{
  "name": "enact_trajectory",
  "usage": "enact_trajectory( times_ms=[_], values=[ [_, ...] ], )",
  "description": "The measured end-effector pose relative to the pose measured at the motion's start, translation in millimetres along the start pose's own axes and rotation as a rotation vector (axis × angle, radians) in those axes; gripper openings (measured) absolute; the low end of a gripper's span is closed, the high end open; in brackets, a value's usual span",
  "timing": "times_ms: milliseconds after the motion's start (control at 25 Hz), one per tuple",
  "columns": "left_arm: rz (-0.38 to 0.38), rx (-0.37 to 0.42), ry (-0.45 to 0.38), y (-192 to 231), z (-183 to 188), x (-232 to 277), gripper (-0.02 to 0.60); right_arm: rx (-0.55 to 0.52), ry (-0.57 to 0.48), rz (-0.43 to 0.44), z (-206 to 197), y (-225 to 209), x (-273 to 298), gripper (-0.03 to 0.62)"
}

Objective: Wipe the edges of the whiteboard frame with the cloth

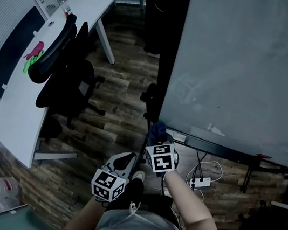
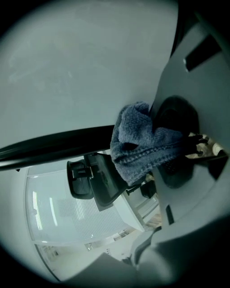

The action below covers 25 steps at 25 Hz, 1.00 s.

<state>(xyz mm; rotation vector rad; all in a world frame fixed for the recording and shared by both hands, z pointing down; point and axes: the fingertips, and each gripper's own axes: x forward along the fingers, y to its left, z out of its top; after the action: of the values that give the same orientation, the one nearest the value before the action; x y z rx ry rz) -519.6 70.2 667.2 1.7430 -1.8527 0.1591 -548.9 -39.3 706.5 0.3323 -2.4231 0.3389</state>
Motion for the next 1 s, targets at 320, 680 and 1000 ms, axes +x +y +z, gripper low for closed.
enact_trajectory(
  times_ms=[320,680,1000],
  values=[
    [0.005,0.021,-0.006,-7,1,0,0.020,-0.052,-0.026,0.016,24,4,3,0.078],
    [0.025,-0.002,-0.078,-14,32,0,0.020,-0.062,-0.096,0.024,70,7,-35,0.078],
    [0.047,0.060,-0.174,-20,77,-8,0.020,-0.112,-0.183,0.039,123,17,-78,0.078]
  ],
)
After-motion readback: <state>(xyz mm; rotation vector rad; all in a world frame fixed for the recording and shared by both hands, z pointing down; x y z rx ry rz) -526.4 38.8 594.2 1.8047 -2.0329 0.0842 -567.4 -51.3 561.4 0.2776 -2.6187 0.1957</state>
